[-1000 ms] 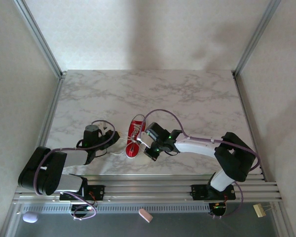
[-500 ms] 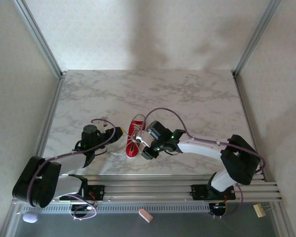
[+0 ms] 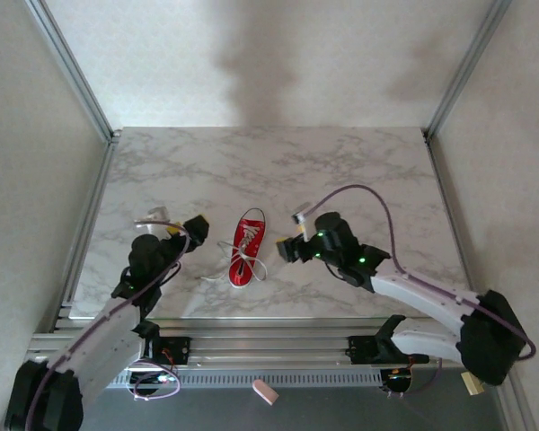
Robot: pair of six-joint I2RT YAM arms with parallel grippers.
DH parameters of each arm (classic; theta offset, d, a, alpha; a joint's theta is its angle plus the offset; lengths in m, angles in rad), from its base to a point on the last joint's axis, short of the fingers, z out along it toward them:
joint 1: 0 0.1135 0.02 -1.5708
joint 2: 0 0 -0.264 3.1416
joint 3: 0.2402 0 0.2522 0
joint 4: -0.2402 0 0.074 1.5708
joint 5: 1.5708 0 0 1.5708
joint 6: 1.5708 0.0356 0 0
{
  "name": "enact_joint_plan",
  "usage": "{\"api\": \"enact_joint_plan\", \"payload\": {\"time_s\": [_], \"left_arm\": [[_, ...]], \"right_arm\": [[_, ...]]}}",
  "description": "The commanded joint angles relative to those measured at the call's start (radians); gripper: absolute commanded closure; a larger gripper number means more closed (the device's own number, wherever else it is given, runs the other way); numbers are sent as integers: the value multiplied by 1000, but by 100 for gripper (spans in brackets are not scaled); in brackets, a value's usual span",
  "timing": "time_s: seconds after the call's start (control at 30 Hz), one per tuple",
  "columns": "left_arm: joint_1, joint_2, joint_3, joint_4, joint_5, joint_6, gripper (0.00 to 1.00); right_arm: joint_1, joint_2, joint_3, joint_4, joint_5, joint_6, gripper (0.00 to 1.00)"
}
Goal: Tie the shoes
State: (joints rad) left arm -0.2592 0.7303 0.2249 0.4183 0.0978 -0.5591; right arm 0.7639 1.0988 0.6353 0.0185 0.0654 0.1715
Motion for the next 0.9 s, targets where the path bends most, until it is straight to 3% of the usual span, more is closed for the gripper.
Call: {"api": "enact_joint_plan", "payload": {"time_s": [0.0, 0.13, 0.2, 0.37, 0.5, 0.7, 0.87], "left_arm": [[6, -67, -27, -9, -247, 95, 0], [7, -96, -88, 80, -324, 267, 1], [8, -103, -95, 99, -404, 289, 0], [11, -90, -160, 306, -416, 503, 0], [26, -2, -191, 409, -499, 568, 0], [49, 261, -194, 634, -493, 630, 0], [130, 426, -176, 770, -365, 639, 0]], "right_arm": [[-126, -86, -48, 19, 199, 113, 16], [-286, -167, -118, 30, 210, 104, 6], [-342, -183, -140, 34, 230, 76, 1], [-444, -147, -187, 91, 274, 20, 1], [-500, -89, -176, 144, 289, -54, 1], [-573, 77, -194, 345, 257, -130, 1], [-590, 216, -194, 477, 185, -174, 1]]}}
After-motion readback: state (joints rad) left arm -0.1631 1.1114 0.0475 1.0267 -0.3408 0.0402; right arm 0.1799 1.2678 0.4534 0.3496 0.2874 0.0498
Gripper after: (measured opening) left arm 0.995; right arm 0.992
